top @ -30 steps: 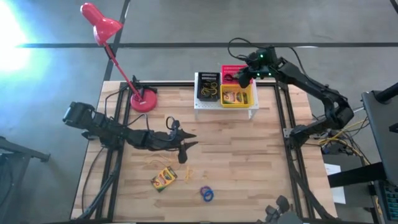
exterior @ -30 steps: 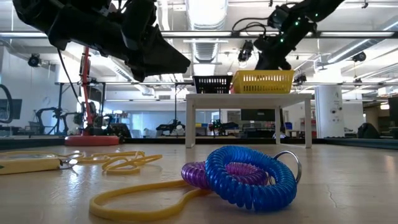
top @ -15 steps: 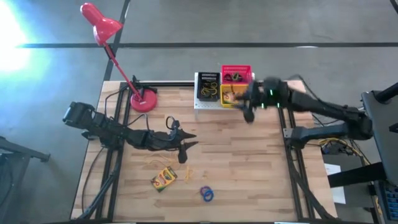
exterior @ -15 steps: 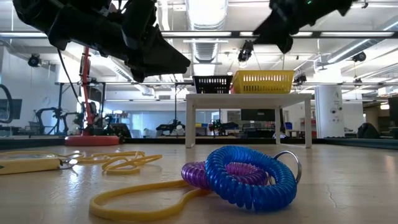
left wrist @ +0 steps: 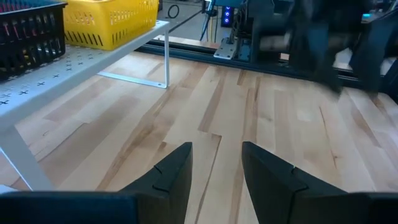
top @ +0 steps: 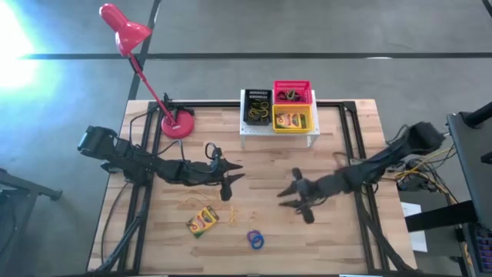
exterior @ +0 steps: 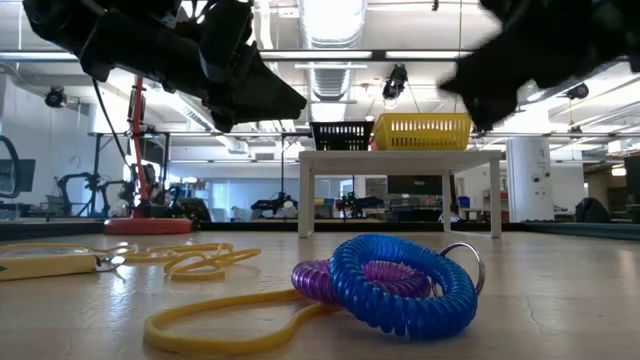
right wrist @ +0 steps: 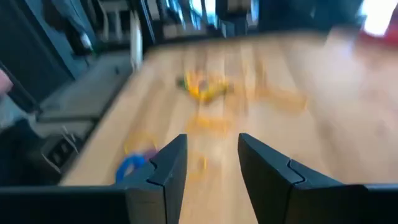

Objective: Pick & Place Office Desk Supplies
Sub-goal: Put the yellow rubber band into the black bin on the shelf

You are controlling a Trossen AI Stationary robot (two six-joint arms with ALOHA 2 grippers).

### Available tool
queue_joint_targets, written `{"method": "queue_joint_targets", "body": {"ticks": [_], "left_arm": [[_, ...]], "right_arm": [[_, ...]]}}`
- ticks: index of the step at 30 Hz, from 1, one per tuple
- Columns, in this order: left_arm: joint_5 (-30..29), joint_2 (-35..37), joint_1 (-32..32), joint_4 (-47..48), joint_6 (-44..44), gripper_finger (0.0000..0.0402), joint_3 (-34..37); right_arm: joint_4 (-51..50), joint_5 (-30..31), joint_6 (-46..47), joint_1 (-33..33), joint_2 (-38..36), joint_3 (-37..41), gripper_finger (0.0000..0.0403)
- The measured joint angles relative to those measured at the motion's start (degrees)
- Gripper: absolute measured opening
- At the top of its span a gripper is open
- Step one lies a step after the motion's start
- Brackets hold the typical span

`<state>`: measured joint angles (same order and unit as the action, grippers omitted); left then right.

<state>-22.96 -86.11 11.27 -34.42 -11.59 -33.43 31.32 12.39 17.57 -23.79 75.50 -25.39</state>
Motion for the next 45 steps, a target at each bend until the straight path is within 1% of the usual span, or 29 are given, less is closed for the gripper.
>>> {"method": "queue_joint_targets", "body": {"ticks": [3,6,8,11,13,15,17,20,24,28,32,35,37,39,41,45], "left_arm": [[0.00,0.00,0.00,0.36,0.23,0.0145,0.00],[0.00,-0.04,-0.09,0.57,0.22,0.0145,0.00],[0.00,-0.04,-0.11,0.58,0.21,0.0145,0.00],[0.00,-0.04,-0.11,1.63,0.24,0.0145,0.00],[0.02,0.64,-0.11,5.95,1.49,0.0145,-0.02],[0.01,2.51,-0.11,11.18,1.08,0.0145,0.02],[-0.13,5.34,-0.13,17.28,-1.29,0.0145,0.00],[-2.24,9.54,-0.13,27.25,-5.03,0.0145,0.01],[-5.11,13.64,-0.17,35.96,-8.83,0.0145,0.02],[-7.04,14.64,-0.17,35.92,-9.40,0.0145,1.09],[-7.06,14.16,-0.17,31.57,-10.11,0.0145,3.72],[-7.08,14.25,-0.17,27.11,-12.01,0.0145,6.42],[-7.08,14.23,-0.17,24.57,-12.82,0.0145,8.07],[-7.08,14.23,-0.17,22.45,-13.05,0.0145,9.45],[-7.08,14.23,-0.17,21.21,-13.53,0.0145,10.21],[-7.07,14.25,-0.12,20.36,-14.29,0.0145,10.36]], "right_arm": [[-1.54,-0.39,1.86,-0.21,7.77,-2.36,0.0137],[-1.53,-1.54,-1.84,0.68,15.16,-5.88,0.0136],[-1.58,-5.10,-5.78,2.04,19.55,-9.05,0.0132],[-1.46,-14.60,-11.27,5.28,25.07,-15.13,0.0126],[-1.56,-22.06,-15.75,7.82,28.23,-19.27,0.0122],[-4.02,-27.09,-20.57,10.02,30.92,-23.28,0.0118],[-7.72,-30.01,-25.18,11.93,33.33,-27.31,0.0115],[-12.81,-33.28,-31.62,14.25,37.01,-33.23,0.0114],[-19.24,-39.79,-37.54,16.37,42.36,-41.23,0.0129],[-26.16,-45.01,-41.97,17.59,47.84,-49.32,0.0162],[-34.61,-46.05,-47.19,18.34,52.86,-56.82,0.0194],[-41.34,-47.13,-49.17,18.56,55.20,-61.67,0.0197],[-45.52,-47.13,-49.35,18.56,55.94,-64.06,0.0183],[-47.72,-46.94,-49.50,18.56,56.49,-65.63,0.0157],[-49.35,-45.69,-48.67,18.59,56.22,-66.20,0.0121],[-53.53,-38.57,-46.67,18.16,53.18,-65.31,0.0035]]}}
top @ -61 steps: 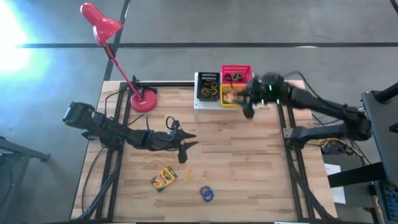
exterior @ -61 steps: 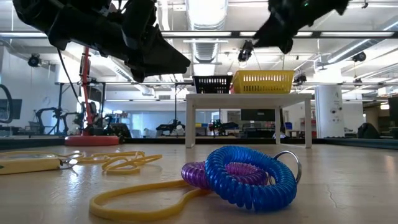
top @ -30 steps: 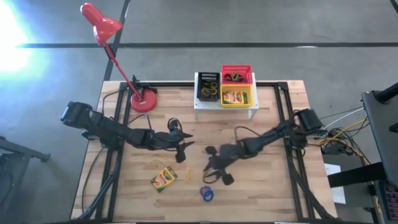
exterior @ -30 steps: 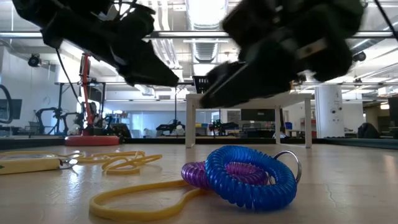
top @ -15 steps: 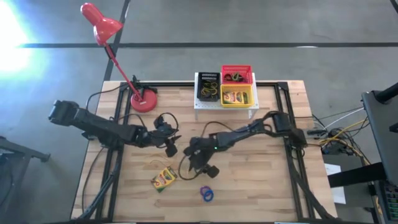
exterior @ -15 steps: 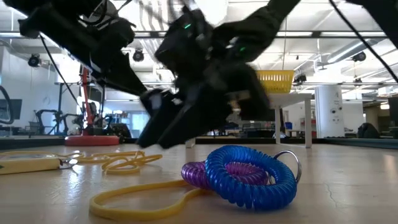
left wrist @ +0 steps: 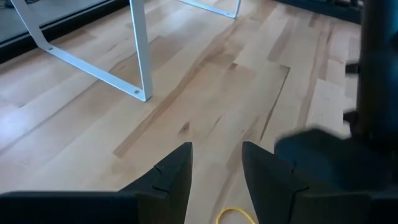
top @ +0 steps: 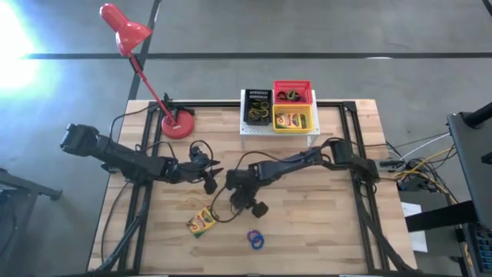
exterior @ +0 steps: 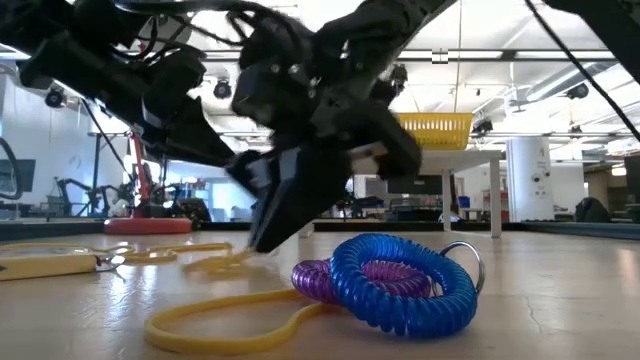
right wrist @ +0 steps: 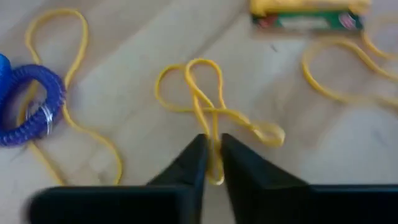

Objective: Pick & Place Office Desk Supplies
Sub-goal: Put the yellow rubber band into the black bin on the shelf

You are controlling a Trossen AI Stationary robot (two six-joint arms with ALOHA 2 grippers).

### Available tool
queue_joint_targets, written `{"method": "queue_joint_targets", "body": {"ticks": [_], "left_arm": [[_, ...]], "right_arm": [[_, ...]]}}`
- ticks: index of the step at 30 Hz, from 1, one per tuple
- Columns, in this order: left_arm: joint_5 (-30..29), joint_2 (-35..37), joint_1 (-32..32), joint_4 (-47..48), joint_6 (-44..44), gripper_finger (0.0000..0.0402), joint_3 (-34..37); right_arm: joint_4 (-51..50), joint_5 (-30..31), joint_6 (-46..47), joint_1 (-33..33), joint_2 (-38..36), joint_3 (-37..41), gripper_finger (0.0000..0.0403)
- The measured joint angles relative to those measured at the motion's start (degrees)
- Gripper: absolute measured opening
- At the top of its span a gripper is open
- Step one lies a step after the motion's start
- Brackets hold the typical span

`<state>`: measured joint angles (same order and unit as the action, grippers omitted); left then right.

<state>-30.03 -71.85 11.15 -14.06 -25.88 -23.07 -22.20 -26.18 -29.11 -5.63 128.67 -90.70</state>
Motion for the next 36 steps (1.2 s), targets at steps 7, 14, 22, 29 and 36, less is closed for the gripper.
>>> {"method": "queue_joint_targets", "body": {"ticks": [7,14,22,29,36], "left_arm": [[2.00,0.00,0.23,-2.36,-0.15,0.0145,-0.59],[2.72,-0.04,1.18,-12.59,6.26,0.0145,-0.59],[7.14,-0.04,1.45,-26.10,18.69,0.0145,-0.61],[8.12,-0.06,1.13,-28.84,21.43,0.0145,-0.63],[14.24,-8.38,0.49,-39.91,21.59,0.0154,-2.23]], "right_arm": [[3.92,3.87,9.92,-1.27,-10.83,15.10,0.0010],[29.68,21.15,28.68,-3.51,-26.55,38.96,0.0009],[65.90,42.96,35.92,-7.52,-34.93,54.86,0.0009],[81.59,44.74,31.15,-7.18,-34.98,57.14,0.0009],[80.86,44.77,30.62,-7.10,-34.90,54.91,0.0009]]}}
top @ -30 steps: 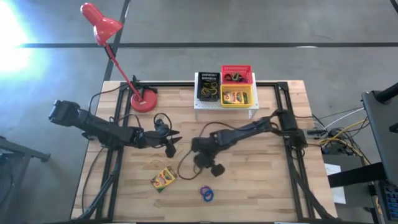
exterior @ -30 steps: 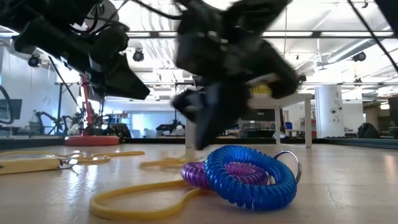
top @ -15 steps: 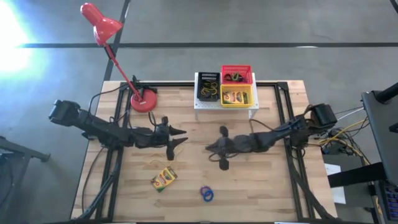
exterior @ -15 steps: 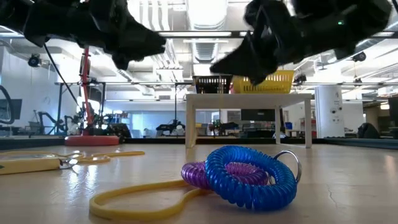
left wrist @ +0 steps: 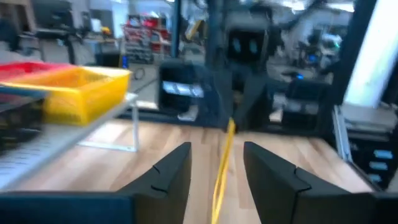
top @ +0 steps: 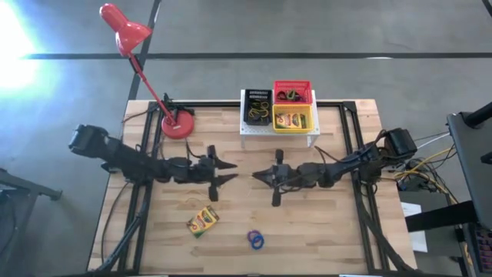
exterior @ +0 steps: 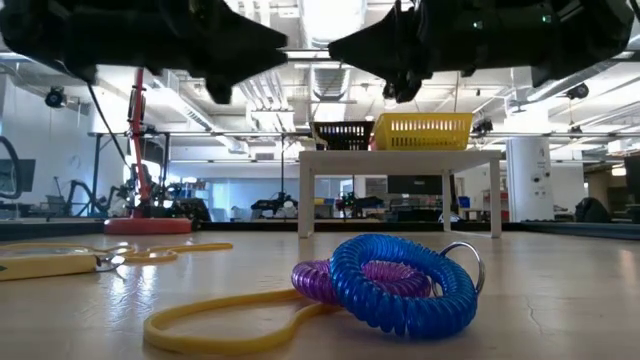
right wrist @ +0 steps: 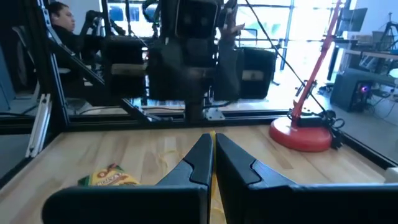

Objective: Pick & Place Office Desk Supplies
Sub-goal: Put the yellow rubber band into the black bin on the shelf

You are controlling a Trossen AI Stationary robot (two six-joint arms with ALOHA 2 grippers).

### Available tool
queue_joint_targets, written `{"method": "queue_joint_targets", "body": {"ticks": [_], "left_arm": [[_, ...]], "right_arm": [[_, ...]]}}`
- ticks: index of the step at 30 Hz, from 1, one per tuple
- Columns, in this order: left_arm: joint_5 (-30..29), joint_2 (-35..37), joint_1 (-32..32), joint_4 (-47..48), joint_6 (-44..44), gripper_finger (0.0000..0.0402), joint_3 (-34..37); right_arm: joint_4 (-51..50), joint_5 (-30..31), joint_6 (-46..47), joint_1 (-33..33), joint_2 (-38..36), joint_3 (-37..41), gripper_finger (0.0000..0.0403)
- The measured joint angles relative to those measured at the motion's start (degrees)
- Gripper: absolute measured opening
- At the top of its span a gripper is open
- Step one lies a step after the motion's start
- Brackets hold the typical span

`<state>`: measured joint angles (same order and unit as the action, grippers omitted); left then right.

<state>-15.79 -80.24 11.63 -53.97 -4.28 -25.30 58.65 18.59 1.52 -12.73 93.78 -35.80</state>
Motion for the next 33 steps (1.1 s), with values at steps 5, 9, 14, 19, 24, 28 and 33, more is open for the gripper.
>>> {"method": "queue_joint_targets", "body": {"ticks": [5,9,14,19,24,28,33], "left_arm": [[1.31,-9.51,-0.54,0.14,0.03,0.0191,-5.92],[1.31,-15.05,-0.85,0.63,0.01,0.0230,-10.82],[1.32,-18.43,-0.87,6.06,1.17,0.0245,-16.18],[1.25,-18.60,-0.87,16.87,1.41,0.0188,-20.45],[0.98,-18.50,-0.85,23.34,1.32,0.0093,-22.73],[0.84,-18.50,-0.80,25.21,1.08,0.0027,-23.17],[0.85,-18.50,-0.80,25.59,-0.35,0.0005,-23.17]], "right_arm": [[-0.02,0.00,0.00,0.00,-0.38,-0.73,0.0009],[-0.04,0.00,-0.02,0.00,-0.41,-0.80,0.0009],[-1.30,-0.05,0.48,0.00,-0.39,-0.54,0.0009],[-2.31,-0.07,0.46,-0.02,-0.37,-0.52,0.0009],[-5.54,-0.07,0.42,-0.04,-0.82,-0.44,0.0009],[-10.91,-0.07,0.75,-0.04,-3.33,-0.43,0.0009],[-23.50,-0.12,4.07,-0.06,-8.49,-0.41,0.0009]]}}
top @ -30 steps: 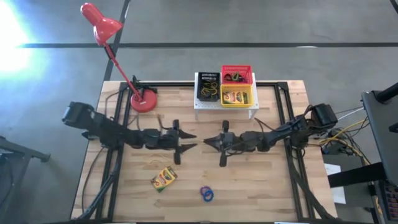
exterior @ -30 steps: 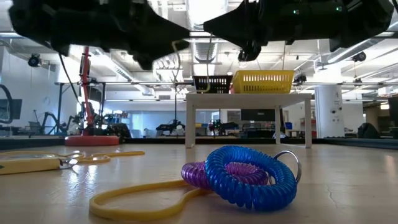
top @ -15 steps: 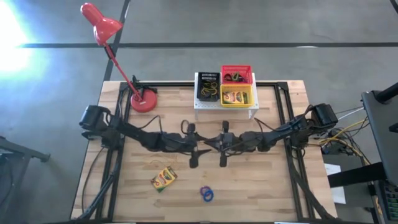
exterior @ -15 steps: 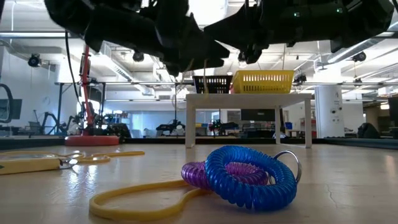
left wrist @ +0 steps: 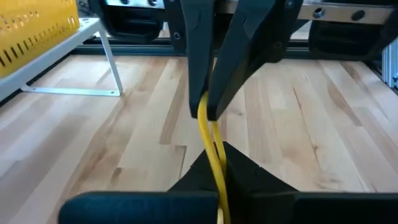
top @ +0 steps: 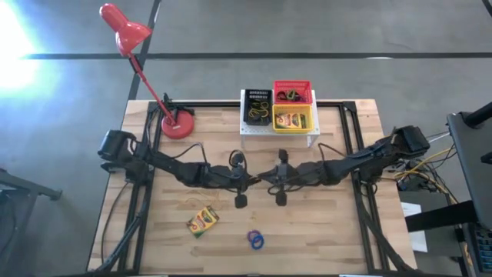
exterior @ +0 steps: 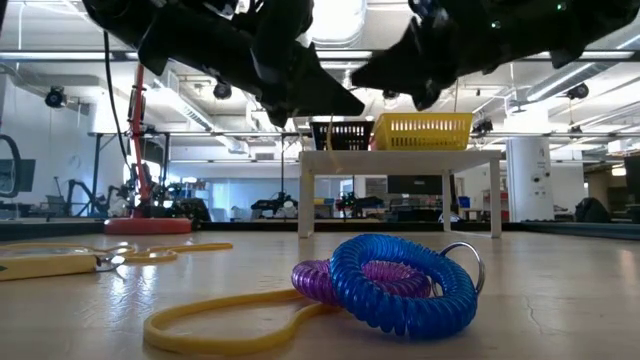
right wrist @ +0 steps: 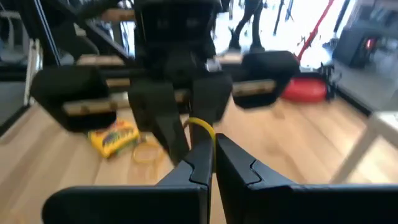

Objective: Pick & Place Office Desk Supplies
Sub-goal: Put the yellow rubber band into the black bin on the shelf

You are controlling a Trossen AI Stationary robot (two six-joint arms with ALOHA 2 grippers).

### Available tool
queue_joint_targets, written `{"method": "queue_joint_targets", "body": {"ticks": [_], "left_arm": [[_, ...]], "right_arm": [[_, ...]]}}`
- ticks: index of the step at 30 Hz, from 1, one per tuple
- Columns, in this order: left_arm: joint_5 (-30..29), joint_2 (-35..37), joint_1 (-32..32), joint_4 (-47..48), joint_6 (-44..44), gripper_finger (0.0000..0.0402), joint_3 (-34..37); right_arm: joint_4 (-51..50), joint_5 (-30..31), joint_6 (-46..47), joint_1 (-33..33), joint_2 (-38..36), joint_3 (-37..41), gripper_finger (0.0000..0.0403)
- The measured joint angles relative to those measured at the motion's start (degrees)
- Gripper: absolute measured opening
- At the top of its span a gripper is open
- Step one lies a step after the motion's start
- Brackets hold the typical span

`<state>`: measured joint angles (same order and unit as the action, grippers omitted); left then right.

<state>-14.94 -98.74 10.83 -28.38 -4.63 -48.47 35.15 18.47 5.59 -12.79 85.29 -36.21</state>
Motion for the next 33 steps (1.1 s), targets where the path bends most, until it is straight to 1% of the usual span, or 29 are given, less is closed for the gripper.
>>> {"method": "queue_joint_targets", "body": {"ticks": [4,6,10,14,17,20,25,28,31,33], "left_arm": [[0.00,0.02,-0.19,0.22,-1.85,0.0003,-0.17],[0.47,0.31,-0.77,3.13,-3.15,0.0003,-1.18],[0.58,1.68,-2.40,16.80,-4.80,0.0002,-6.65],[0.44,2.27,-4.51,30.52,-2.62,0.0002,-15.26],[0.38,2.33,-6.87,38.53,1.35,0.0002,-22.61],[-1.29,2.43,-10.12,41.52,5.88,0.0002,-28.46],[-1.81,2.22,-18.10,40.55,12.21,0.0001,-35.38],[-1.07,2.01,-23.91,37.86,14.37,0.0001,-36.78],[3.07,1.42,-29.52,33.21,14.63,0.0004,-36.12],[5.80,0.72,-32.80,32.21,12.61,0.0008,-35.14]], "right_arm": [[-12.21,-0.04,3.31,-0.12,-5.13,-0.02,0.0014],[-19.31,0.12,4.71,-0.30,-8.09,-0.02,0.0021],[-29.56,3.07,9.13,-0.62,-12.50,0.03,0.0027],[-31.36,9.53,11.52,-1.83,-13.81,1.47,0.0028],[-28.81,15.63,13.60,-3.34,-13.04,3.76,0.0028],[-21.76,20.36,14.08,-5.01,-11.68,7.21,0.0028],[-7.22,22.00,12.65,-6.99,-8.91,12.09,0.0028],[-1.81,22.06,11.92,-7.22,-6.85,13.57,0.0028],[0.16,22.09,11.94,-7.22,-5.33,14.12,0.0028],[0.65,22.08,11.82,-7.22,-4.36,14.07,0.0028]]}}
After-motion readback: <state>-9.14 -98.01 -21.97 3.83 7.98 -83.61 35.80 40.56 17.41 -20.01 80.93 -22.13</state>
